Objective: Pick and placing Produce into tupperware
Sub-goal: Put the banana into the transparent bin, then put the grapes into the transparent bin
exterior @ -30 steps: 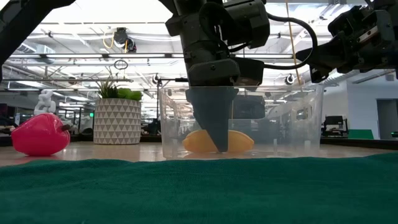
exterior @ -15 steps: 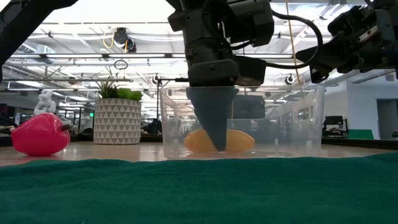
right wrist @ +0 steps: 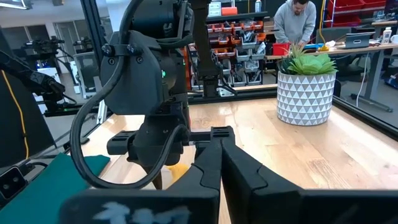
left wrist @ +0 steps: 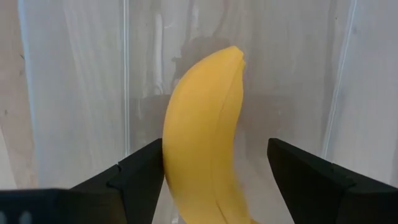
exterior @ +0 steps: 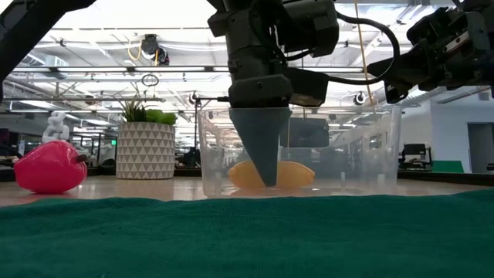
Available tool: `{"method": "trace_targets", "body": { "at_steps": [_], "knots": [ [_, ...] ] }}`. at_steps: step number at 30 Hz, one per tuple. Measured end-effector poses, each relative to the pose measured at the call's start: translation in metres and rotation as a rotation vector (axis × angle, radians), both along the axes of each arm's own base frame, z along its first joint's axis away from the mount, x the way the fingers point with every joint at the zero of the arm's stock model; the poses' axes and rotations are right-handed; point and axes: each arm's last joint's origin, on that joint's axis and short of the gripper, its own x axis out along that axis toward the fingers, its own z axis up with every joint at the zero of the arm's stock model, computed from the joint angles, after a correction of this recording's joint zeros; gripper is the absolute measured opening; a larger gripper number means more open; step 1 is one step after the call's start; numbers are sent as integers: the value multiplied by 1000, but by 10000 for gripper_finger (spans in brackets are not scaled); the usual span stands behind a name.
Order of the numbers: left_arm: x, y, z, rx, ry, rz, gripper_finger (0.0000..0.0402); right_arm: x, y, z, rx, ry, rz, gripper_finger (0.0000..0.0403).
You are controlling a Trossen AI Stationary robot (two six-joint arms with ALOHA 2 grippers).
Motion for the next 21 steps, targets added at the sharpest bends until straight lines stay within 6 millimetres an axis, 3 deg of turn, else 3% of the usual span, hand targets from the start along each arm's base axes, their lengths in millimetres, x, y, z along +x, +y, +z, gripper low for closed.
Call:
{"method": "trace_targets", "body": {
  "at_steps": [13,21],
  "knots": [
    [-4,1,29,2,-75,3,285,0,0,0,0,0,0,0],
    [-5,1,29,19,-64,0,285,0,0,0,0,0,0,0]
  ]
}}
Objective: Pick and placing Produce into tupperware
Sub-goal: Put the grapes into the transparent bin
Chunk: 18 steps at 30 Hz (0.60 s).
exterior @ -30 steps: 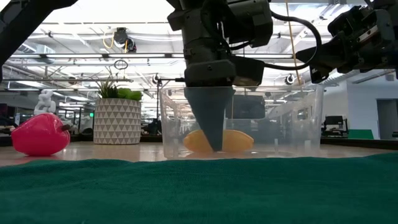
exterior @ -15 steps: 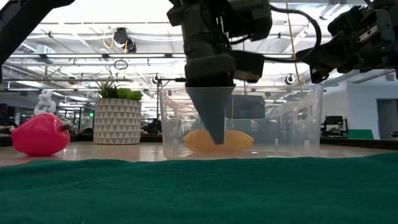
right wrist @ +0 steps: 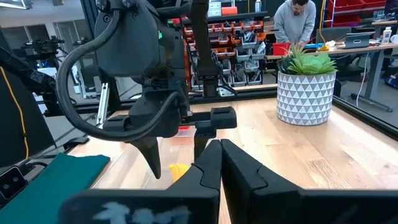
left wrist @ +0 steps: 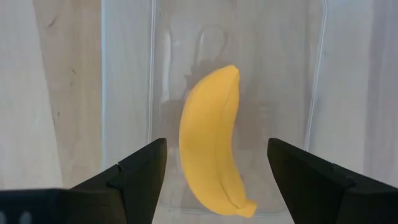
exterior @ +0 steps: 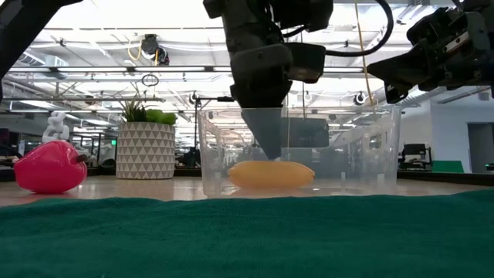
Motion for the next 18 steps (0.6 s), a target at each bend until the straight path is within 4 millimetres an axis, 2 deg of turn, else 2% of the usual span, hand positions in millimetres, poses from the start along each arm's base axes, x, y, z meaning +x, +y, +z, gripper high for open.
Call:
{"method": "trace_targets", "body": {
  "at_steps": [6,18],
  "knots": [
    [-3,0,8,1,-10,-7,284,0,0,0,0,0,0,0],
    [-4,0,8,4,2,-13,285,0,0,0,-1,-4,0,0]
  ]
}}
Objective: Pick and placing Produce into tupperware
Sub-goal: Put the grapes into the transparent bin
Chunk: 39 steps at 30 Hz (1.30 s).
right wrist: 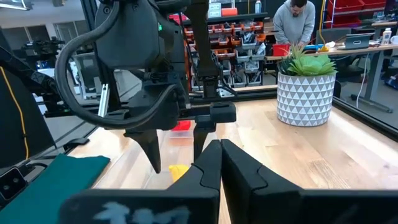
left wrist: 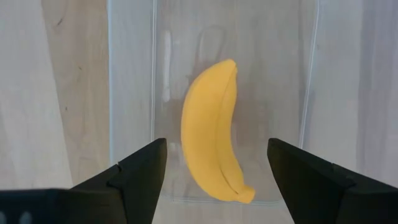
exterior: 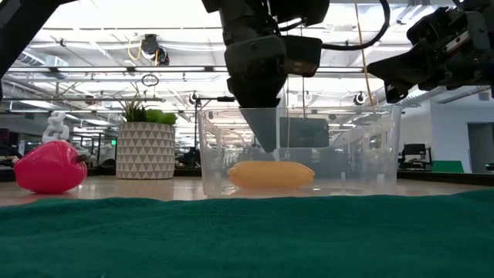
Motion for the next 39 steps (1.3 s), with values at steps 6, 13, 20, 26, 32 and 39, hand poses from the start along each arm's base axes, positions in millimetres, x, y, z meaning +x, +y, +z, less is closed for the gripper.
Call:
{"method": "trace_targets", "body": {
  "at_steps": [6,13,20,26,32,39],
  "knots": [
    [-1,0,0,2,9,-1,285,0,0,0,0,0,0,0],
    [-4,3,-1,10,47,0,285,0,0,0,0,0,0,0],
    [-8,4,13,43,21,1,285,0,0,0,0,0,0,0],
    [-10,5,22,51,-11,6,285,0,0,0,0,-2,0,0],
    [-10,5,22,53,-10,1,285,0,0,0,0,-1,0,0],
    [-10,5,22,55,-10,-5,280,0,0,0,0,-1,0,0]
  ]
}}
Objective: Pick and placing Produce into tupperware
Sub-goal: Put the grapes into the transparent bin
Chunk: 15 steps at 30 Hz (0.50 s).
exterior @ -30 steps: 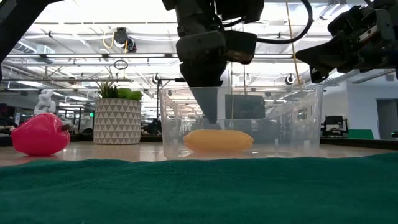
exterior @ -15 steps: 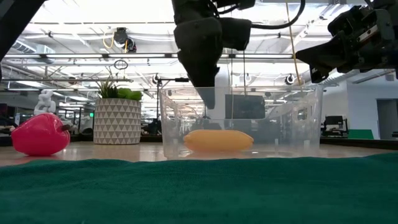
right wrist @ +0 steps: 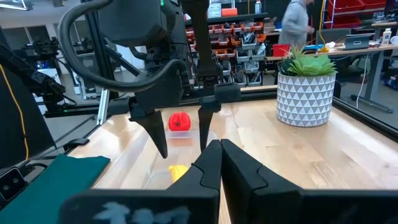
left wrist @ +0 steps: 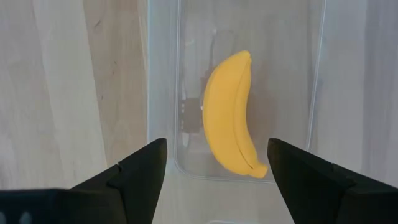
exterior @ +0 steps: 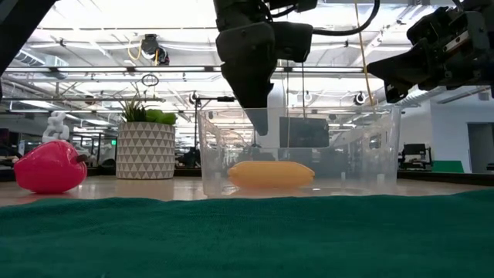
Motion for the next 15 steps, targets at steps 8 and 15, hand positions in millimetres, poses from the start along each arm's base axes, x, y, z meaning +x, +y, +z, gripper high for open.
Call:
{"method": "trace_targets", "body": {
  "at_steps": [8,15],
  "knots": [
    [0,0,0,-1,0,3,190,0,0,0,0,0,0,0],
    [0,0,0,-1,0,5,108,0,0,0,0,0,0,0]
  ]
}}
